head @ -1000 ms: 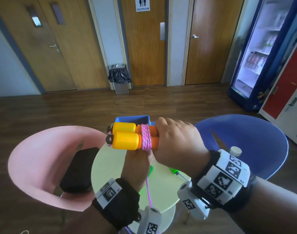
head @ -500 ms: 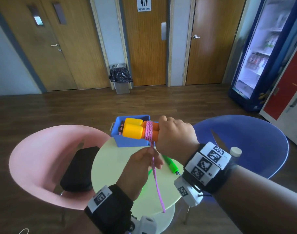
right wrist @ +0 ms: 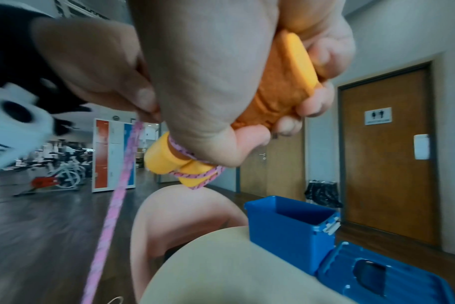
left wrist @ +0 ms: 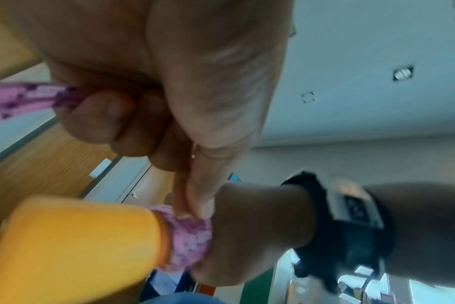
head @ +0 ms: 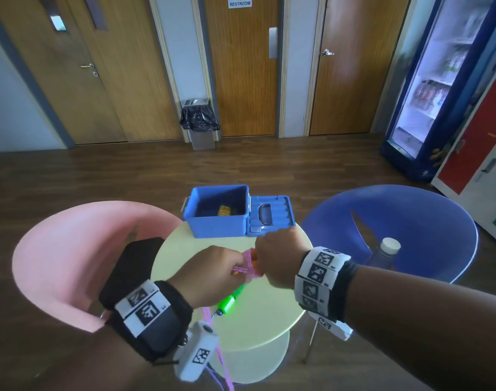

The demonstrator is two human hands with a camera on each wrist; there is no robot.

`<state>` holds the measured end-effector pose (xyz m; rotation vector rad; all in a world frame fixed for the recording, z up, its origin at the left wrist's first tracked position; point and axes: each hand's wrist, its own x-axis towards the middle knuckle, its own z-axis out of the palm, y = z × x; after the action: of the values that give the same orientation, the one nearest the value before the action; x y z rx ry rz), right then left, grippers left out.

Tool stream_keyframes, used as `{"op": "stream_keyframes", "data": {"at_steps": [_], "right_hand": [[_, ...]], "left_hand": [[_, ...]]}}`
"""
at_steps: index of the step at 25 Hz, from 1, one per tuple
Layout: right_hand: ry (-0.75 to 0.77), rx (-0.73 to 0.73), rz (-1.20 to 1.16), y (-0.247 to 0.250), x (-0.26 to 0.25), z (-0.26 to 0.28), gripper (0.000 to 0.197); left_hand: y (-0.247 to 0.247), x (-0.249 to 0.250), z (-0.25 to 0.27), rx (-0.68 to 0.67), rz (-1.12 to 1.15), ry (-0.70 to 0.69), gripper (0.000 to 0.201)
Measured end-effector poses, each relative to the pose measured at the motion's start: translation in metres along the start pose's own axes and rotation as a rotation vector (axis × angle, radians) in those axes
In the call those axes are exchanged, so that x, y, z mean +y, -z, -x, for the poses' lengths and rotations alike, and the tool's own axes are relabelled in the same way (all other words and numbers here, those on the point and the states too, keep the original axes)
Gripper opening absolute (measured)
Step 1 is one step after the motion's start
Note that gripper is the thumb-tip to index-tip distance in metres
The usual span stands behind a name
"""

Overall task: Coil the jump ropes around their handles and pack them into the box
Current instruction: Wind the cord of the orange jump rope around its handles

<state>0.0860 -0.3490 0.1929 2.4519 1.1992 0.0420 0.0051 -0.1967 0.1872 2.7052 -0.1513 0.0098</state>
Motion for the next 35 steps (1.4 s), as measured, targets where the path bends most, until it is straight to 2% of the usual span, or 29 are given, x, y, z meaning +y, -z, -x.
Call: {"op": "stream_keyframes", "data": {"at_steps": [1,3,5,9,12,16,18,21,23,25,28,30,35], "right_hand": [[0.069,-0.023,0.018,0.003,-0.004,0.004,0.012],[0.162,-0.052,0.05,0.008,-0.008,0.01,0.009],[0.207,-0.054,0.044,0.015,-0.006,0.013,0.006],[0.266,0.01,0.056,0.027,0.004,0.021,0.009],[0.313,0.073,0.034,0.034,0.007,0.027,0.014],[0.32,0.165,-0.045,0.046,0.019,0.033,0.02],[0.322,0.164,-0.084,0.051,0.021,0.036,0.019],[0.268,0.076,-0.102,0.049,0.017,0.041,0.015],[0.162,-0.052,-0.099,0.043,0.017,0.045,0.01],[0.083,-0.177,-0.062,0.039,0.02,0.046,0.009],[0.057,-0.282,0.021,0.038,0.023,0.044,0.01],[0.095,-0.304,0.052,0.039,0.02,0.046,0.012],[0.344,-0.185,0.067,0.055,0.005,0.063,0.007]], "left_hand": [[0.005,-0.002,0.0,-0.021,-0.028,-0.018,0.006],[0.008,-0.01,0.0,-0.078,-0.014,-0.044,0.017],[0.009,-0.016,0.0,-0.1,0.111,-0.066,0.024],[0.007,-0.028,-0.004,-0.025,0.352,-0.04,0.018],[0.008,-0.033,-0.006,-0.081,0.548,0.034,0.016],[0.015,-0.031,-0.007,-0.06,0.722,-0.027,0.014],[0.021,-0.028,-0.006,-0.058,0.763,-0.068,0.013],[0.035,-0.026,-0.004,-0.007,0.676,-0.137,0.022],[0.046,-0.025,-0.002,0.065,0.571,-0.205,0.028],[0.054,-0.018,0.004,0.11,0.472,-0.275,0.023],[0.054,-0.004,0.01,0.101,0.306,-0.403,0.021],[0.054,-0.001,0.009,0.09,0.282,-0.425,0.024],[0.057,-0.004,0.005,0.026,0.364,-0.389,0.015]]}}
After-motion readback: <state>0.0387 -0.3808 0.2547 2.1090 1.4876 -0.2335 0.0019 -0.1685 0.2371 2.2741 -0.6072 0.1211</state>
